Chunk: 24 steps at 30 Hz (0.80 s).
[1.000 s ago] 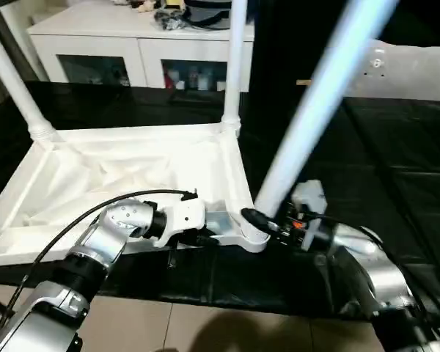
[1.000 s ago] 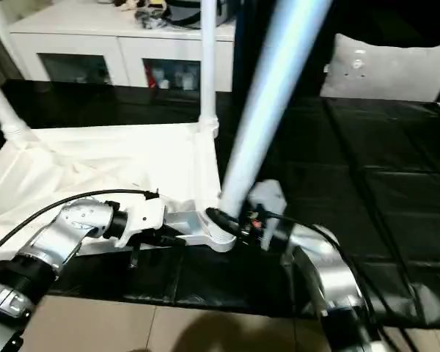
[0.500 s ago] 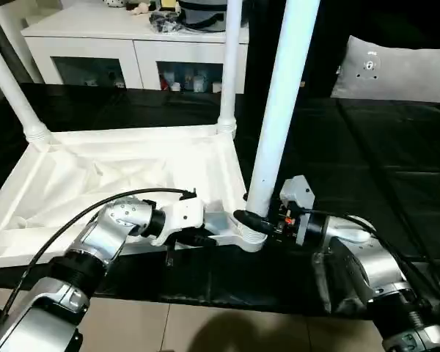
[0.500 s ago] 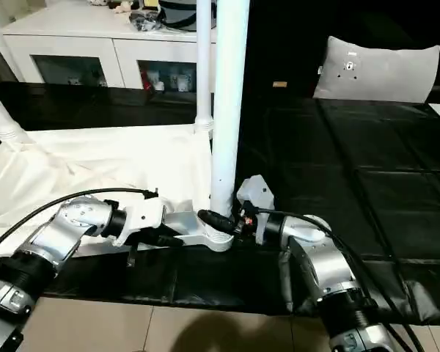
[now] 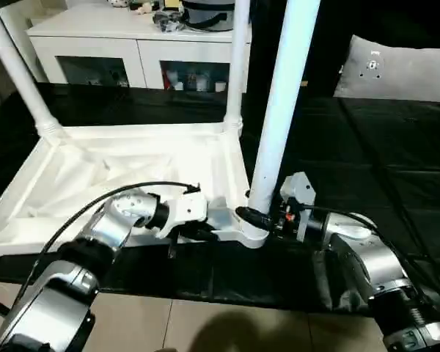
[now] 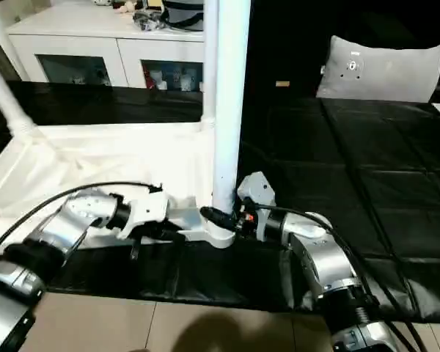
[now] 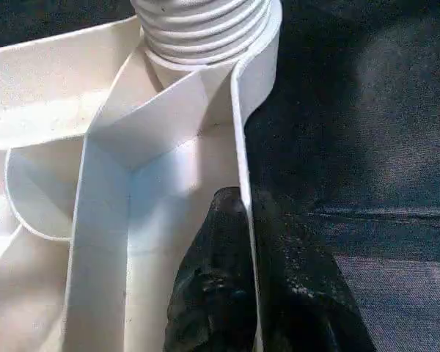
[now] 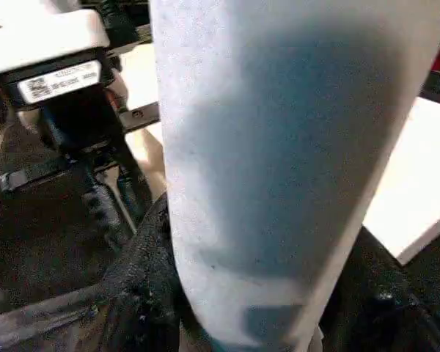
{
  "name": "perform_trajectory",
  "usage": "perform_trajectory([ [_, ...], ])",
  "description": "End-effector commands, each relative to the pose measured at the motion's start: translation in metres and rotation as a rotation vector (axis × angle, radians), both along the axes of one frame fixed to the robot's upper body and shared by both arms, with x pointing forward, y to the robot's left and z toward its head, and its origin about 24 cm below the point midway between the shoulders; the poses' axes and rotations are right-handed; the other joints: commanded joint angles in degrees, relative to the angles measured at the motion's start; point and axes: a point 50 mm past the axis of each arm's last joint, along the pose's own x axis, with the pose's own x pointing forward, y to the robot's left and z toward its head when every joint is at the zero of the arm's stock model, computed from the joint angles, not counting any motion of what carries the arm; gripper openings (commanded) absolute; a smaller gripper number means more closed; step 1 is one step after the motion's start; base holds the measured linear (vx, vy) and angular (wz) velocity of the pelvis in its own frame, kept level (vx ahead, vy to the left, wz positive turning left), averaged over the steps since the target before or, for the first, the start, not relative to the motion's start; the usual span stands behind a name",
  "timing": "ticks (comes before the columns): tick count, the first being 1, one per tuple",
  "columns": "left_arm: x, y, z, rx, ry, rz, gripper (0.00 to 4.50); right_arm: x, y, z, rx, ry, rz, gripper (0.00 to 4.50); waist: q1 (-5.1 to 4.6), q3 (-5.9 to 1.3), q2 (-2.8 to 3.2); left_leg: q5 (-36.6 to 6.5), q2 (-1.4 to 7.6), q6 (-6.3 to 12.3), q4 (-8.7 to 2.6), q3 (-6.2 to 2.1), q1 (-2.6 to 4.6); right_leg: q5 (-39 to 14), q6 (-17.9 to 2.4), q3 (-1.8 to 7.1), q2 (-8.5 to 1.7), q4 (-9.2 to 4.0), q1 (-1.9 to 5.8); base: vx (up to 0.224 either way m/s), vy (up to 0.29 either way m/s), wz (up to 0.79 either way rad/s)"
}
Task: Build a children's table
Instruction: Insert table leg to table base
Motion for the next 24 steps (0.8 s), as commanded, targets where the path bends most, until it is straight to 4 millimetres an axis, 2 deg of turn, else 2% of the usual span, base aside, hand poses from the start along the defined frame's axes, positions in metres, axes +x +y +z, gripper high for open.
perform_trajectory([
  [1, 0.002, -0.007, 0.015, -0.085, -0.027, -0.012, 0.0, -0.009, -0.007, -0.043, -0.139, 0.191, -0.12, 1.9, -0.8, -1.64, 0.44, -29.8, 1.96, 0.46, -4.98, -1.34, 0.68, -38.4, -1.2, 1.46, -4.38, -6.45, 0.84, 0.0, 0.0, 0.0],
  [2, 0.002, -0.007, 0.015, -0.085, -0.027, -0.012, 0.0, -0.009, -0.007, -0.043, -0.139, 0.191, -0.12, 1.9, -0.82, -1.55, 0.5, -30.5, 2.0, 0.2, -5.0, -1.37, 0.86, -38.4, -1.5, 1.4, -4.46, -6.41, 0.77, 0.0, 0.0, 0.0],
  [3, -0.001, -0.006, 0.014, -0.118, -0.005, 0.022, 0.0, -0.006, -0.005, -0.044, -0.134, 0.19, -0.17, 1.9, -1.31, -1.39, 0.62, -32.0, 1.85, 0.02, -4.95, -1.39, 1.2, -39.3, -1.4, 0.71, -4.47, -6.86, 0.66, 0.0, 0.0, 0.0],
  [4, -0.001, -0.006, 0.014, -0.118, -0.005, 0.022, 0.0, -0.006, -0.005, -0.044, -0.134, 0.19, -0.17, 1.9, -1.95, -1.26, 0.74, -33.2, 1.94, -0.14, -5.12, -1.69, 0.97, -39.6, -0.9, 0.12, -4.61, -7.03, 1.06, 0.0, 0.0, 0.0],
  [5, -0.004, -0.003, 0.011, -0.125, -0.001, 0.083, 0.0, -0.006, -0.003, -0.044, -0.13, 0.185, -0.205, 1.9, -2.45, -1.19, 0.56, -34.5, 2.04, -0.23, -5.1, -1.83, 1.08, -40.2, 0.0, -0.51, -4.65, -7.32, 1.19, 0.0, 0.0, 0.0],
  [6, -0.004, -0.003, 0.011, -0.125, -0.001, 0.09, 0.0, -0.006, -0.003, -0.044, -0.129, 0.185, -0.209, 1.9, -2.6, -1.15, 0.99, -35.3, 2.29, -0.52, -5.24, -2.02, 1.21, -39.4, -0.3, -0.74, -4.88, -7.13, 1.29, 0.0, 0.0, 0.0],
  [7, -0.009, -0.001, 0.007, -0.133, 0.006, 0.162, 0.0, -0.006, 0.001, -0.044, -0.121, 0.178, -0.242, 1.9, -3.43, -0.85, 1.18, -38.0, 2.52, -0.57, -5.47, -2.26, 1.3, -38.8, 0.3, -1.81, -4.63, -7.55, 1.6, 0.0, 0.0, 0.0],
  [8, -0.01, -0.001, 0.007, -0.135, 0.007, 0.171, 0.0, -0.006, 0.001, -0.044, -0.12, 0.178, -0.245, 1.9, -3.64, -0.71, 1.48, -39.6, 2.82, -0.78, -5.88, -2.58, 1.1, -37.9, 0.3, -1.97, -4.62, -7.12, 2.02, 0.0, 0.0, 0.0],
  [9, -0.014, -0.002, 0.006, -0.146, 0.012, 0.205, 0.0, -0.006, 0.004, -0.044, -0.116, 0.174, -0.263, 1.9, -3.91, -0.48, 1.71, -42.5, 3.61, -1.16, -7.26, -3.19, -0.09, -35.3, 0.0, -1.44, -4.47, -5.7, 3.1, 0.0, 0.0, 0.0],
  [10, -0.02, -0.005, 0.005, -0.159, 0.018, 0.246, 0.0, -0.006, 0.006, -0.045, -0.109, 0.171, -0.285, 1.9, -3.66, -0.23, 1.92, -46.9, 4.27, -2.0, -8.48, -3.12, -0.4, -34.1, -0.6, -0.85, -4.01, -3.85, 3.39, 0.0, 0.0, 0.0],
  [11, -0.028, -0.013, 0.005, -0.167, 0.013, 0.283, 0.0, -0.006, 0.01, -0.045, -0.103, 0.168, -0.311, 1.9, -3.56, 0.05, 1.56, -49.1, 4.52, -3.01, -9.43, -2.88, -0.55, -32.6, -1.9, 0.38, -4.08, -2.3, 3.36, 0.0, 0.0, 0.0],
  [12, -0.03, -0.016, 0.006, -0.167, 0.008, 0.29, 0.0, -0.005, 0.011, -0.046, -0.103, 0.167, -0.318, 1.9, -3.66, 0.3, 1.37, -49.3, 4.13, -3.25, -9.25, -2.78, -0.14, -34.2, -2.1, 0.66, -4.23, -2.84, 2.74, 0.0, 0.0, 0.0],
  [13, -0.033, -0.02, 0.006, -0.166, 0.005, 0.295, 0.0, -0.005, 0.011, -0.046, -0.104, 0.167, -0.33, 1.9, -4.12, 0.71, 0.67, -45.3, 1.9, -2.3, -6.28, -2.13, 2.6, -44.4, 0.0, -0.51, -4.6, -7.19, -0.21, 0.0, 0.0, 0.0],
  [14, -0.034, -0.022, 0.006, -0.166, 0.004, 0.299, 0.0, -0.004, 0.011, -0.046, -0.104, 0.168, -0.338, 1.9, -5.3, 0.55, 0.14, -37.3, -0.26, -0.9, -2.53, -1.25, 4.32, -50.8, 2.8, -3.22, -5.08, -10.32, -1.38, 0.083, -0.028, -0.02],
  [15, -0.036, -0.031, 0.008, -0.181, -0.003, 0.315, 0.0, -0.003, 0.011, -0.046, -0.103, 0.164, -0.358, 1.9, -5.58, 0.6, 0.19, -33.7, -0.42, -0.26, -2.2, -1.4, 3.0, -51.7, 4.7, -4.49, -5.16, -10.74, 0.04, 0.092, 0.008, -0.19],
  [16, -0.039, -0.042, 0.01, -0.193, -0.01, 0.333, 0.0, 0.0, 0.012, -0.046, -0.099, 0.159, -0.384, 1.9, -5.93, 0.5, 1.66, -35.7, 1.85, 0.51, -4.24, -2.34, 1.24, -44.2, 5.6, -5.94, -4.68, -9.49, 3.29, 0.092, 0.008, -0.19],
  [17, -0.04, -0.049, 0.012, -0.201, -0.014, 0.347, 0.0, 0.001, 0.012, -0.046, -0.096, 0.155, -0.401, 1.9, -3.94, -0.24, 3.36, -45.4, 6.1, -0.14, -9.48, -4.48, -2.93, -20.9, -0.2, -0.28, -4.45, 2.99, 7.8, 0.059, 0.036, -0.2],
  [18, -0.042, -0.058, 0.014, -0.204, -0.025, 0.354, 0.0, 0.004, 0.012, -0.045, -0.089, 0.155, -0.424, 1.9, -3.81, -0.09, 2.43, -47.9, 6.62, -0.55, -10.53, -4.45, -2.18, -12.0, -1.3, 1.42, -4.05, 3.44, 6.27, 0.051, -0.04, 0.16],
  [19, -0.044, -0.066, 0.015, -0.199, -0.037, 0.357, 0.0, 0.005, 0.013, -0.044, -0.084, 0.155, -0.444, 1.9, -3.04, -0.05, -0.22, -42.7, 2.24, -1.65, -7.17, -1.83, 2.37, -22.3, -3.5, 2.67, -4.16, -2.42, 0.62, 0.051, -0.04, 0.16],
  [20, -0.045, -0.069, 0.015, -0.194, -0.042, 0.361, 0.0, 0.006, 0.013, -0.044, -0.082, 0.155, -0.453, 1.9, -2.42, 0.55, -2.01, -26.1, -1.66, 0.17, -1.17, 0.03, 3.93, -49.7, 0.9, 1.96, -5.36, -7.69, -2.53, 0.086, -0.105, 0.3],
  [21, -0.045, -0.071, 0.015, -0.183, -0.053, 0.366, 0.0, 0.006, 0.013, -0.044, -0.08, 0.156, -0.456, 1.9, -1.74, 0.03, -1.63, -19.1, -1.72, 1.45, -0.06, -0.3, 3.44, -55.5, 1.5, 3.07, -7.2, -8.05, -1.81, 0.113, -0.054, -0.12],
  [22, -0.045, -0.071, 0.015, -0.169, -0.062, 0.374, 0.0, 0.006, 0.014, -0.044, -0.08, 0.155, -0.457, 1.9, -1.41, -0.13, -1.64, -13.5, -0.5, 2.3, -2.35, -1.5, -0.53, -55.0, 1.9, 3.27, -7.66, -6.55, 1.4, 0.113, -0.054, -0.12],
  [23, -0.044, -0.07, 0.014, -0.149, -0.077, 0.378, 0.0, 0.007, 0.015, -0.043, -0.077, 0.155, -0.459, 1.9, -0.72, -1.21, -1.1, -11.0, 0.66, 1.42, -4.58, -1.96, -2.21, -42.2, 0.8, 3.31, -5.66, -4.41, 2.47, 0.115, -0.01, -0.26],
  [24, -0.044, -0.069, 0.014, -0.133, -0.089, 0.384, 0.0, 0.007, 0.015, -0.043, -0.074, 0.155, -0.462, 1.9, -0.75, -1.61, -0.97, -10.6, 0.98, 1.53, -4.69, -1.92, -1.71, -35.9, -0.4, 3.42, -5.04, -4.03, 2.01, 0.087, -0.029, 0.01],
])
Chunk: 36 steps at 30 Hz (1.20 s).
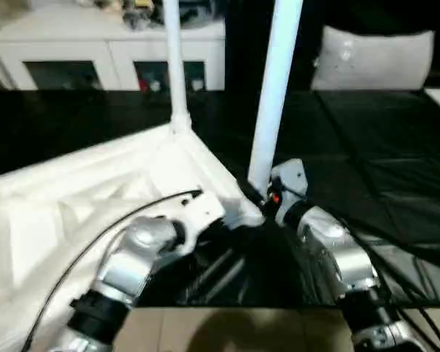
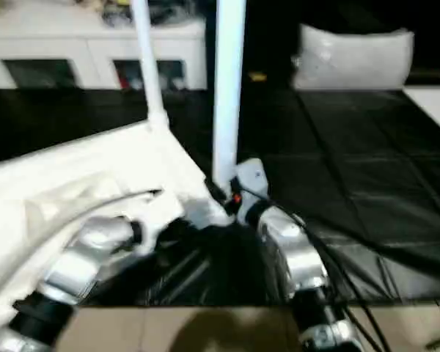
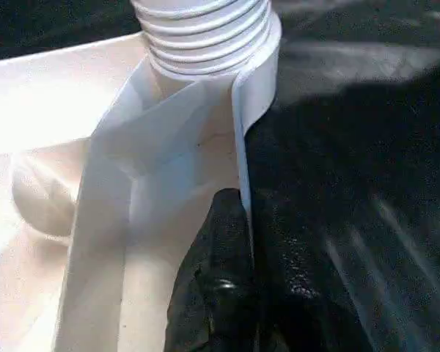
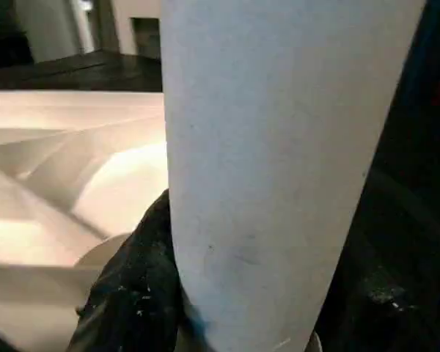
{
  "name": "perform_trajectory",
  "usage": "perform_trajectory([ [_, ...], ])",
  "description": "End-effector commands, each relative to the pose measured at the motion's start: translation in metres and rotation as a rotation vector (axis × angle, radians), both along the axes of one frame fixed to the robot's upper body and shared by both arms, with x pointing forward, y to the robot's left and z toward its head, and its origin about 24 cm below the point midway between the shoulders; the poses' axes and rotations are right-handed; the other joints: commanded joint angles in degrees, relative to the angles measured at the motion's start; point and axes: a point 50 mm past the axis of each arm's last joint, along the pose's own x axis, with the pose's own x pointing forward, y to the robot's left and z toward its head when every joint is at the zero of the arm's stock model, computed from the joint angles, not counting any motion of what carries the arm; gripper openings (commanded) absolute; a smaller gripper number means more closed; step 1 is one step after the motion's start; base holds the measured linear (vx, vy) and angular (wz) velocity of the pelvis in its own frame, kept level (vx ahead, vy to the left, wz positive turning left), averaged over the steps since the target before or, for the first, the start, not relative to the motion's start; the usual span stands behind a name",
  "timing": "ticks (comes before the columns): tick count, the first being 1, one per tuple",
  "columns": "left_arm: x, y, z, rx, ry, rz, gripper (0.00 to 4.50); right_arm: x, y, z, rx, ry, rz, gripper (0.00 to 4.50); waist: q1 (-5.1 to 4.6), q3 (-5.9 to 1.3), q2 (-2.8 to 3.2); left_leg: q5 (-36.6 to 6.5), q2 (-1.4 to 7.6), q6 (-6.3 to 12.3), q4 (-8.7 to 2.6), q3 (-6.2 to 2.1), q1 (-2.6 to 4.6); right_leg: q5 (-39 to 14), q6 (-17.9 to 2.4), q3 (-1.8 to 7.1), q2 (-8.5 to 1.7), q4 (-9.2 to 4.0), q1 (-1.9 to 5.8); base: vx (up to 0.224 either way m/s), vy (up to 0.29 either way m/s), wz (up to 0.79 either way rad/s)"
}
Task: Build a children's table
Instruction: Insert table leg to table base
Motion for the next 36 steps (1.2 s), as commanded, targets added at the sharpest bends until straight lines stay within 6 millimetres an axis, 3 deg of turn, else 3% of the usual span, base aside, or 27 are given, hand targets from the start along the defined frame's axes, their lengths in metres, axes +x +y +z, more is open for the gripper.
perform_trajectory([
  [1, -0.004, -0.017, 0.014, 0.005, -0.073, -0.101, 0.0, -0.014, -0.003, -0.045, -0.066, 0.222, -0.035, 1.9, 0.67, -2.73, -0.5, -9.4, 2.24, 2.67, -3.88, 0.15, -1.39, -22.6, -4.7, 4.06, -2.93, -6.23, 1.42, 0.087, -0.029, 0.01],
  [2, -0.004, -0.016, 0.014, 0.004, -0.07, -0.098, 0.0, -0.013, -0.002, -0.045, -0.062, 0.223, -0.033, 1.9, 0.44, -2.68, 0.15, -9.3, 2.73, 2.79, -4.1, 0.15, -1.97, -15.4, -7.9, 4.22, -2.68, -5.47, 1.76, 0.0, 0.0, 0.0],
  [3, -0.004, -0.015, 0.015, 0.006, -0.067, -0.095, 0.0, -0.013, -0.001, -0.045, -0.06, 0.223, -0.031, 1.9, 0.24, -2.5, 0.02, -10.8, 2.61, 2.64, -4.09, 0.32, -2.22, -14.7, -8.6, 4.19, -2.34, -5.47, 1.79, 0.052, -0.012, 0.0],
  [5, -0.005, -0.014, 0.015, 0.015, -0.064, -0.092, 0.0, -0.012, 0.0, -0.045, -0.06, 0.222, -0.028, 1.9, 0.12, -2.88, -0.28, -12.4, 2.42, 1.94, -4.11, 0.51, -2.12, -12.6, -9.8, 4.14, -2.28, -5.21, 2.42, 0.026, -0.006, 0.0],
  [13, -0.007, -0.015, 0.015, 0.025, -0.058, -0.081, 0.0, -0.011, 0.008, -0.045, -0.044, 0.238, 0.009, 1.9, -0.12, -2.39, -0.27, -17.9, 2.55, 1.27, -4.5, 0.67, -1.67, -22.6, -7.4, 4.28, -2.46, -6.5, 1.91, 0.0, 0.0, 0.0],
  [16, -0.007, -0.014, 0.014, 0.028, -0.056, -0.079, 0.0, -0.01, 0.007, -0.045, -0.033, 0.231, 0.005, 1.9, -0.12, -2.51, -0.31, -16.8, 2.63, 1.25, -4.5, 0.74, -1.7, -20.3, -7.7, 4.45, -2.3, -6.29, 1.93, 0.0, 0.0, 0.0],
  [17, -0.007, -0.014, 0.014, 0.028, -0.056, -0.079, 0.0, -0.01, 0.007, -0.045, -0.033, 0.231, 0.005, 2.25, -0.17, -2.5, -0.31, -16.6, 2.63, 1.29, -4.5, 0.8, -1.69, -19.9, -8.0, 4.46, -2.27, -6.25, 1.92, 0.0, 0.0, 0.0],
  [20, -0.003, -0.01, 0.013, 0.05, -0.078, -0.065, 0.0, -0.01, 0.006, -0.044, -0.022, 0.219, 0.01, 2.25, -0.22, -2.54, -0.1, -16.9, 2.65, 1.37, -4.44, 0.9, -1.57, -20.2, -8.3, 4.46, -2.35, -6.3, 1.85, 0.0, 0.0, 0.0],
  [22, -0.003, -0.01, 0.013, 0.052, -0.08, -0.062, 0.0, -0.01, 0.006, -0.044, -0.022, 0.218, 0.011, 2.65, -0.19, -2.58, -0.24, -16.7, 2.68, 1.41, -4.45, 0.96, -1.54, -19.6, -8.3, 4.46, -2.26, -6.3, 1.87, 0.0, 0.0, 0.0],
  [24, -0.003, -0.008, 0.012, 0.055, -0.078, -0.061, 0.0, -0.01, 0.005, -0.044, -0.013, 0.22, 0.019, 2.7, -0.11, -2.62, 0.15, -16.4, 2.68, 1.35, -4.4, 0.97, -1.48, -18.8, -8.9, 4.49, -2.29, -6.28, 1.83, 0.0, 0.0, 0.0],
  [25, -0.002, -0.006, 0.011, 0.06, -0.077, -0.061, 0.0, -0.011, 0.004, -0.044, -0.007, 0.216, 0.021, 2.81, -0.03, -2.81, -0.14, -15.6, 2.72, 1.43, -4.31, 1.04, -1.49, -17.1, -9.1, 4.52, -2.2, -6.08, 2.0, 0.0, 0.0, 0.0],
  [27, -0.002, -0.006, 0.011, 0.061, -0.077, -0.061, 0.0, -0.011, 0.004, -0.044, -0.007, 0.215, 0.021, 2.96, 0.21, -2.83, -0.14, -13.7, 2.69, 1.85, -4.23, 1.19, -1.59, -14.1, -9.9, 4.63, -2.17, -5.8, 2.1, 0.0, 0.0, 0.0],
  [28, -0.002, -0.004, 0.01, 0.066, -0.076, -0.062, 0.0, -0.011, 0.003, -0.044, -0.007, 0.208, 0.016, 3.13, 0.29, -2.86, 0.26, -13.3, 2.66, 1.93, -4.22, 1.21, -1.56, -13.2, -10.3, 4.57, -2.16, -5.74, 2.19, 0.0, 0.0, 0.0],
  [33, -0.003, 0.003, 0.01, 0.087, -0.077, -0.083, 0.0, -0.011, -0.002, -0.046, 0.003, 0.207, 0.001, 3.51, 0.48, -3.15, 0.12, -11.1, 2.61, 2.04, -3.97, 1.26, -1.78, -10.2, -11.1, 4.5, -2.12, -5.37, 2.54, 0.0, 0.0, 0.0],
  [34, -0.002, 0.004, 0.01, 0.089, -0.077, -0.082, 0.0, -0.012, -0.002, -0.046, 0.005, 0.206, 0.006, 3.51, 0.55, -3.15, 0.55, -10.3, 2.62, 2.24, -3.92, 1.24, -1.75, -9.1, -11.5, 4.47, -2.12, -5.16, 2.56, 0.0, 0.0, 0.0],
  [36, -0.002, 0.005, 0.01, 0.091, -0.077, -0.083, 0.0, -0.013, -0.003, -0.046, 0.007, 0.206, 0.013, 3.71, 0.44, -3.11, 0.61, -10.4, 2.64, 2.3, -3.89, 1.29, -1.74, -8.7, -11.7, 4.43, -2.09, -5.21, 2.6, 0.0, 0.0, 0.0],
])
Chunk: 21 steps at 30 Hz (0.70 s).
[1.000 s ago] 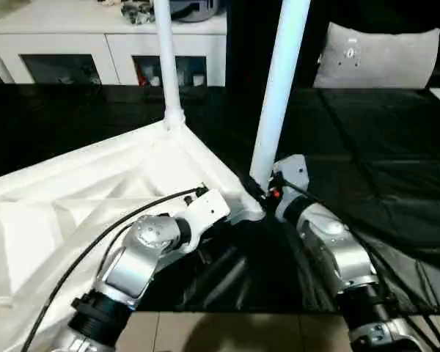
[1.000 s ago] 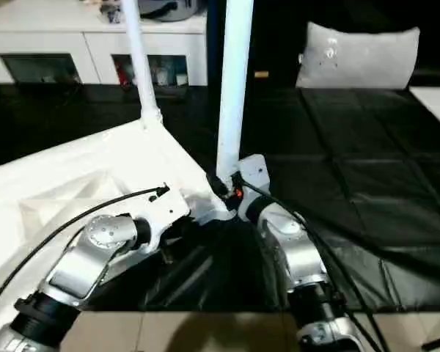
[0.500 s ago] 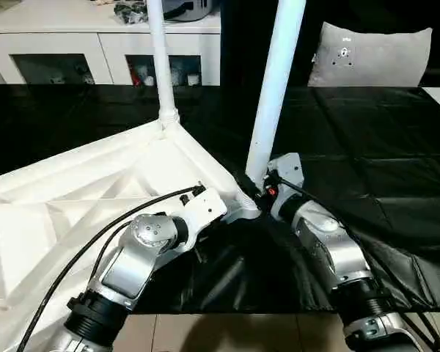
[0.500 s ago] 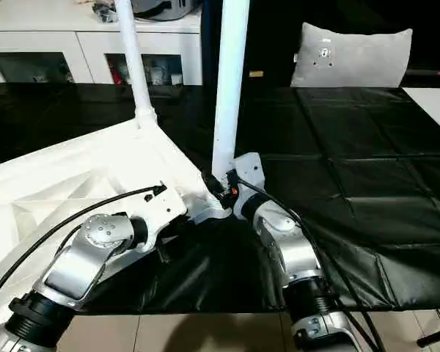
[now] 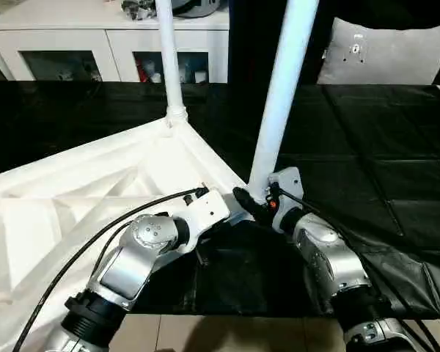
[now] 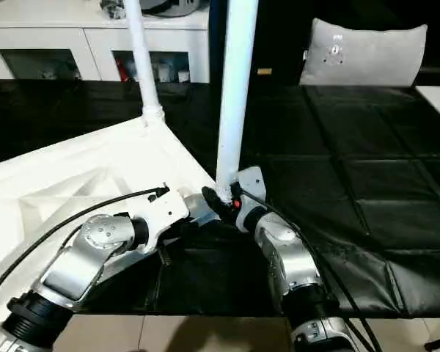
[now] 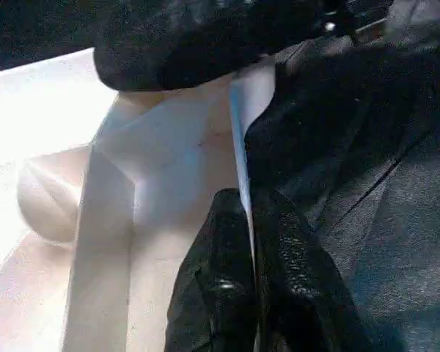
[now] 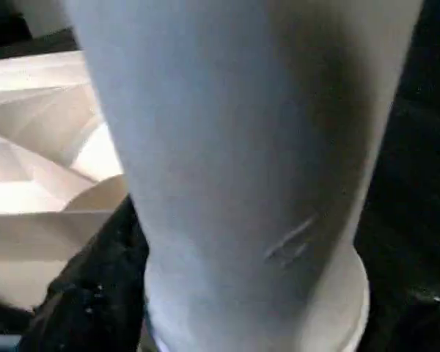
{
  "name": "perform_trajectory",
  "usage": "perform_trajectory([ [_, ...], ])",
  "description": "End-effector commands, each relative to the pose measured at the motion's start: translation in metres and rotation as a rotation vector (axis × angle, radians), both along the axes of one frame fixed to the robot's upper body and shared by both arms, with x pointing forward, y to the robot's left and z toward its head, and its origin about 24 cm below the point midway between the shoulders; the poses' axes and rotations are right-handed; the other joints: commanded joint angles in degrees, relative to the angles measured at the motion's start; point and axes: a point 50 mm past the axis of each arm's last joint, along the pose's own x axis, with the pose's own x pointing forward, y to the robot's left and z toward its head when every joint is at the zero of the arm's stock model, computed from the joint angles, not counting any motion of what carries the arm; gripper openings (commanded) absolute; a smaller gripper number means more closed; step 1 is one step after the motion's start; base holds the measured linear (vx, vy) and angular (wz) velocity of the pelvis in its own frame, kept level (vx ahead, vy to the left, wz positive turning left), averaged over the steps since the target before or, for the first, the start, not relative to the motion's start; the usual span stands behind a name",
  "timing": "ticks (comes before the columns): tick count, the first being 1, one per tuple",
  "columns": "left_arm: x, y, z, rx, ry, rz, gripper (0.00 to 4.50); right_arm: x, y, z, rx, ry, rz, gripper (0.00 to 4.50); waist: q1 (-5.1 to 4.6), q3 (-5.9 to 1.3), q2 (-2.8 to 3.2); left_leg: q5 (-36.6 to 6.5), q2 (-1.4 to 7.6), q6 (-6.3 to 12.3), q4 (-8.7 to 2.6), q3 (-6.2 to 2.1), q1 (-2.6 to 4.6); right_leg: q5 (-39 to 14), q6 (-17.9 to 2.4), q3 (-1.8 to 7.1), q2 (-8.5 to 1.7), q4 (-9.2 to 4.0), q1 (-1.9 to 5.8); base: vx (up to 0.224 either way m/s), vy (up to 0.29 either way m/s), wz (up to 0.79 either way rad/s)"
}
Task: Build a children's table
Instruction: Insert table leg to table base
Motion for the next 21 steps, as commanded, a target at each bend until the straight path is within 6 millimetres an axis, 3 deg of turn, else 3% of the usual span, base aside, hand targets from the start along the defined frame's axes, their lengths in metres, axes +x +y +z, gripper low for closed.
perform_trajectory([
  [1, -0.001, -0.004, 0.003, 0.026, -0.02, -0.059, 0.0, -0.011, -0.004, -0.021, -0.028, 0.1, 0.005, 3.79, 0.1, -2.61, 0.63, -11.1, 1.64, 2.61, -3.52, 0.18, -1.23, -9.8, -10.9, 3.19, -3.64, -4.31, 3.08, 0.0, 0.0, 0.0],
  [8, 0.004, 0.002, -0.002, 0.028, -0.011, -0.05, 0.0, -0.023, -0.015, -0.024, -0.025, 0.086, 0.047, 4.41, 0.62, -2.6, 0.6, -11.2, 1.61, 2.9, -3.4, 0.31, -1.08, -10.2, -10.4, 3.22, -3.58, -4.54, 3.05, 0.0, 0.0, 0.0],
  [16, 0.008, 0.013, -0.009, 0.047, 0.004, -0.067, 0.0, -0.034, -0.039, -0.023, -0.049, 0.071, 0.073, 4.47, 1.27, -2.48, 0.29, -11.9, 1.53, 3.2, -3.53, 0.24, -1.08, -14.7, -8.7, 3.14, -3.58, -4.91, 3.06, 0.0, 0.0, 0.0],
  [21, 0.009, 0.018, -0.011, 0.066, 0.006, -0.107, 0.0, -0.035, -0.054, -0.015, -0.064, 0.034, 0.094, 4.47, 1.33, -2.77, 0.26, -10.0, 1.48, 3.74, -3.2, 0.35, -1.11, -11.8, -9.3, 3.15, -3.58, -4.61, 3.14, 0.0, 0.0, 0.0],
])
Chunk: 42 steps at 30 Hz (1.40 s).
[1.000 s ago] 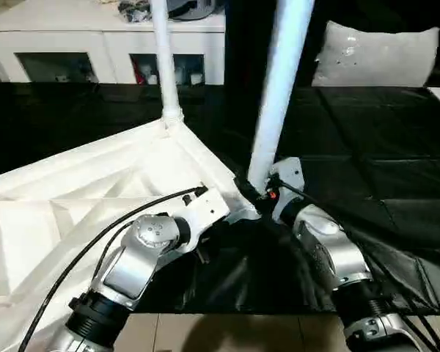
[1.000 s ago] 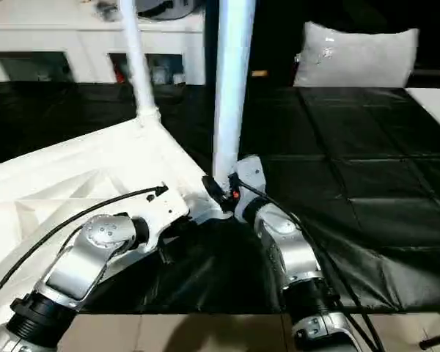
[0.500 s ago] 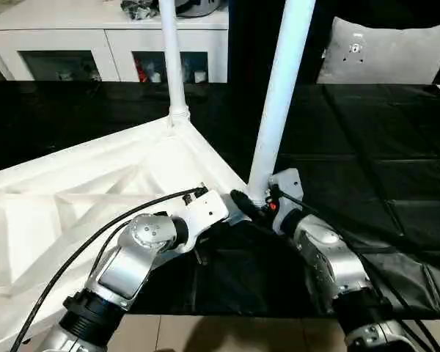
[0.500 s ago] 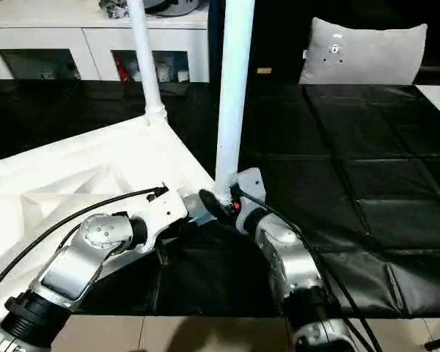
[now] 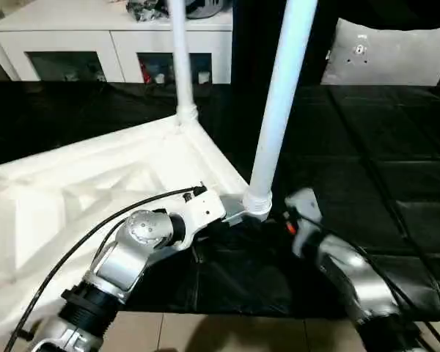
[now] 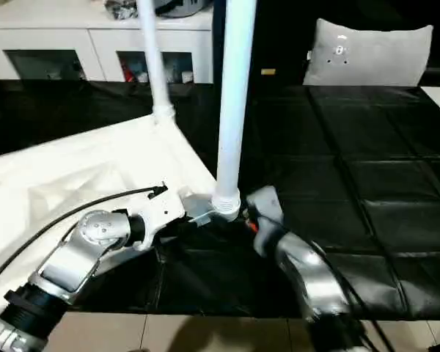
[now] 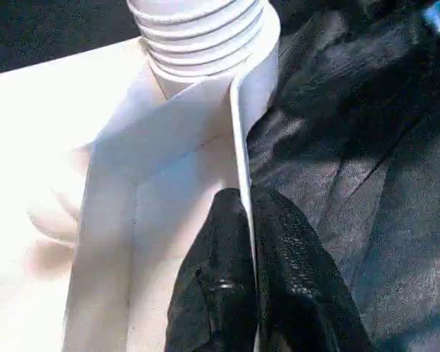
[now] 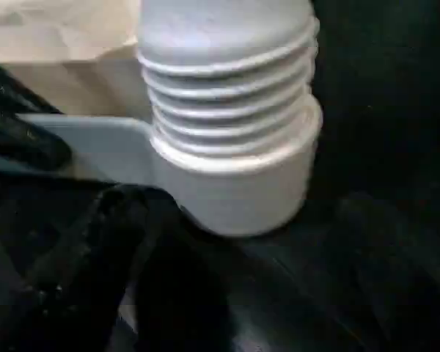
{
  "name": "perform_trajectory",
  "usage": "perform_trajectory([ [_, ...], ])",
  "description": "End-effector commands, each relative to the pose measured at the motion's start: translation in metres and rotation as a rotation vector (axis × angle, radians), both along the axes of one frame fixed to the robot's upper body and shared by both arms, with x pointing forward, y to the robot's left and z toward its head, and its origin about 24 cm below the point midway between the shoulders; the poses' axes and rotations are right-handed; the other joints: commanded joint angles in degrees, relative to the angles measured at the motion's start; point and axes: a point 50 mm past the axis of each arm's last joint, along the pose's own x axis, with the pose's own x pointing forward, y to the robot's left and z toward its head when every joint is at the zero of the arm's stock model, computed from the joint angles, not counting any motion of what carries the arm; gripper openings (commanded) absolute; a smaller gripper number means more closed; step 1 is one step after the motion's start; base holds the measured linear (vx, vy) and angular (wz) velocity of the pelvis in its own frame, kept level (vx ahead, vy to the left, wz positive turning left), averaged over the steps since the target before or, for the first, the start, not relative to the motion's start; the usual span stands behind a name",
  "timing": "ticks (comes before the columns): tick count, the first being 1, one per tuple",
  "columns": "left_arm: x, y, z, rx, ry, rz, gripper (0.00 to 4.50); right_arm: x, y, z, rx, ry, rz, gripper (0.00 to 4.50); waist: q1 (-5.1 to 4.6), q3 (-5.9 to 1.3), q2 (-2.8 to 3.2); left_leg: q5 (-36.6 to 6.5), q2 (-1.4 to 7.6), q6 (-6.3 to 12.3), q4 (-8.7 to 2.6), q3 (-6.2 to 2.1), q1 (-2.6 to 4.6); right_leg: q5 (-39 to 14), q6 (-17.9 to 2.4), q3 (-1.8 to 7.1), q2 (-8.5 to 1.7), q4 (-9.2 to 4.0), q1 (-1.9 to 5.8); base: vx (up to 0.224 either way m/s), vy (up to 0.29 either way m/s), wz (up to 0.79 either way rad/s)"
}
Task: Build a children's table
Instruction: Insert table leg to table base, then rotate leg to tighten
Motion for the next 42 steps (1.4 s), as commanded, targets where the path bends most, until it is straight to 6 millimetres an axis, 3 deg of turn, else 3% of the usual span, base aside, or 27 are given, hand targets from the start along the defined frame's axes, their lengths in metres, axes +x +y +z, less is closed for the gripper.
perform_trajectory([
  [1, 0.0, 0.01, -0.009, 0.083, 0.024, -0.04, 0.0, 0.002, -0.011, 0.017, -0.001, -0.066, 0.048, 4.47, 0.06, -2.73, -0.05, -9.6, 1.42, 4.22, -3.15, 0.3, -1.22, -11.4, -9.4, 3.07, -3.53, -4.61, 3.19, 0.0, 0.0, 0.0],
  [5, 0.001, 0.017, -0.01, 0.109, 0.032, -0.132, 0.0, 0.0, -0.027, 0.037, -0.007, -0.105, 0.184, 4.47, 0.25, -2.79, -0.51, -8.0, 1.42, 5.8, -2.84, 0.44, -1.33, -10.5, -9.3, 3.11, -3.59, -4.47, 3.33, 0.0, 0.0, 0.0],
  [15, -0.001, 0.022, -0.009, 0.153, 0.059, -0.356, 0.0, 0.002, -0.029, 0.062, -0.086, -0.091, 0.449, 4.47, 0.46, -3.09, -0.43, -6.6, 1.61, 6.23, -2.48, 0.41, -1.15, -8.3, -11.1, 2.99, -3.7, -3.86, 3.37, 0.0, 0.0, 0.0],
  [23, -0.007, 0.013, -0.006, 0.14, 0.08, -0.515, 0.0, 0.012, -0.014, 0.062, -0.126, -0.088, 0.547, 4.47, 1.48, -3.39, -0.49, -5.2, 2.06, 5.94, -2.21, 0.53, -0.87, -3.5, -13.7, 3.06, -3.78, -2.91, 3.15, 0.0, 0.0, 0.0],
  [31, -0.007, 0.01, -0.004, 0.146, 0.08, -0.567, 0.0, 0.015, -0.005, 0.054, -0.129, -0.052, 0.605, 4.47, 1.86, -3.36, -0.76, -5.4, 2.0, 5.18, -2.19, 0.56, -1.02, -4.9, -12.9, 3.13, -3.96, -2.89, 3.31, 0.0, 0.0, 0.0],
  [32, -0.007, 0.01, -0.004, 0.147, 0.08, -0.569, 0.0, 0.015, -0.005, 0.054, -0.127, -0.051, 0.606, 4.21, 1.9, -3.38, -0.73, -5.6, 1.98, 5.1, -2.19, 0.55, -1.03, -5.3, -12.8, 3.12, -3.99, -2.9, 3.31, 0.0, 0.0, 0.0],
  [34, -0.008, 0.011, -0.004, 0.148, 0.081, -0.573, 0.0, 0.016, -0.004, 0.054, -0.114, -0.046, 0.605, 4.21, 1.98, -3.39, -0.71, -5.5, 1.96, 5.03, -2.15, 0.55, -1.04, -5.4, -12.6, 3.14, -3.98, -2.88, 3.32, 0.0, 0.0, 0.0],
  [42, -0.006, 0.013, -0.005, 0.162, 0.087, -0.575, 0.0, 0.016, -0.001, 0.05, -0.089, -0.03, 0.608, 3.5, 2.03, -3.42, -0.55, -5.9, 1.95, 4.79, -2.13, 0.54, -1.03, -5.5, -12.7, 3.1, -3.96, -2.86, 3.29, 0.0, 0.0, 0.0],
])
